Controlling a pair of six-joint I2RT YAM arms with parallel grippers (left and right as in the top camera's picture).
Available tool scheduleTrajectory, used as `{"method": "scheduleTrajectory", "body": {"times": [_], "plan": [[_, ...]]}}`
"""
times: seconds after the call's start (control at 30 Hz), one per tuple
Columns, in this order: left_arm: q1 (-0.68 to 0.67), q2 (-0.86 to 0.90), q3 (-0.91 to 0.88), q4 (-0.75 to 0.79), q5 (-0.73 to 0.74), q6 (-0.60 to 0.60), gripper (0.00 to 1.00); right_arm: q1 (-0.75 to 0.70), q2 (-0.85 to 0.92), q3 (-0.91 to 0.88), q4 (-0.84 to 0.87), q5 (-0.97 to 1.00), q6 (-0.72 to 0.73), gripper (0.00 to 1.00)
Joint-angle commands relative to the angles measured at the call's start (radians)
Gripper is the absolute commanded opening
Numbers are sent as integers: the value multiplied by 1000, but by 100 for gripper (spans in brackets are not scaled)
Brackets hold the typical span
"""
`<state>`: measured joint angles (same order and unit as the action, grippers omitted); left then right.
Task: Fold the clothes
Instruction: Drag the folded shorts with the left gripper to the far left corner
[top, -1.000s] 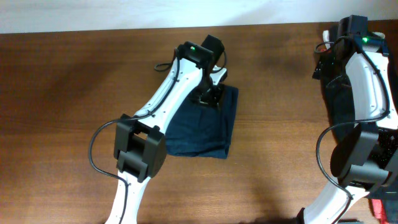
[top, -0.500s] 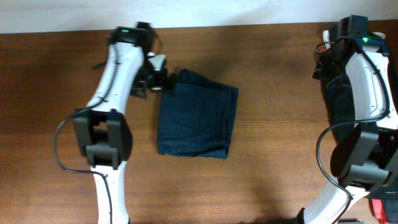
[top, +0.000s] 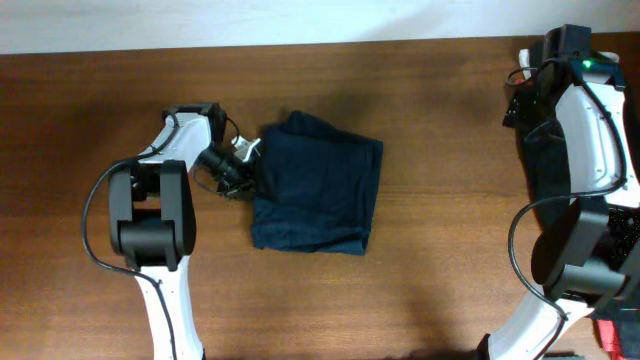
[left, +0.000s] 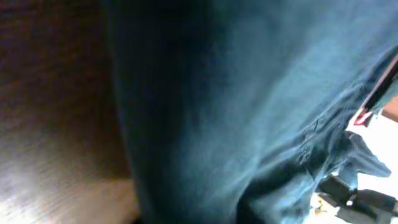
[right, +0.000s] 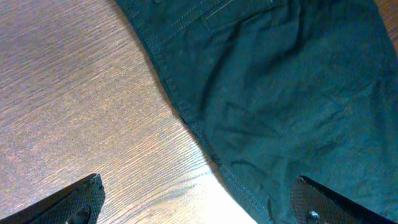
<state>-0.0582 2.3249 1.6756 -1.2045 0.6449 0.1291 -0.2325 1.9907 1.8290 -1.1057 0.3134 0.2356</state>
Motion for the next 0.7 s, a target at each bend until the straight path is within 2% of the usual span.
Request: {"method": "scheduleTrajectory", "body": {"times": [0.0,0.1,0.2,0.23,0.33,0.4,0.47,0.5,0.53,0.57,0.6,0.67], "plan": [[0,16,-11,68,6,-18,1,-5,-2,16,-2,9,8,99],[84,16,13,200,6,-164,0,-5,-2,16,-2,9,8,99],[270,16,35,327,6,-307,0,-5,-2,16,-2,9,8,99],[374,16,35,378,6,-348,1,-5,-2,16,-2,9,8,99],[638,16,35,478,2,-368,0,-5,-2,16,-2,9,8,99],[736,16,35,507,3,-400,1,-5,-2,16,-2,9,8,99],[792,16,27,544,3,-511,4,-5,-2,16,-2,9,8,99],[794,16,24,554,3,-526,6,-5,-2,16,-2,9,8,99],[790,16,22,554,3,-528,4,-5,-2,16,-2,9,8,99],[774,16,19,562,2,-550,4,-5,-2,16,-2,9,8,99],[748,17,7,604,2,-573,11,-5,-2,16,-2,9,8,99],[692,21,-7,681,-1,-579,12,-5,-2,16,-2,9,8,99]]}}
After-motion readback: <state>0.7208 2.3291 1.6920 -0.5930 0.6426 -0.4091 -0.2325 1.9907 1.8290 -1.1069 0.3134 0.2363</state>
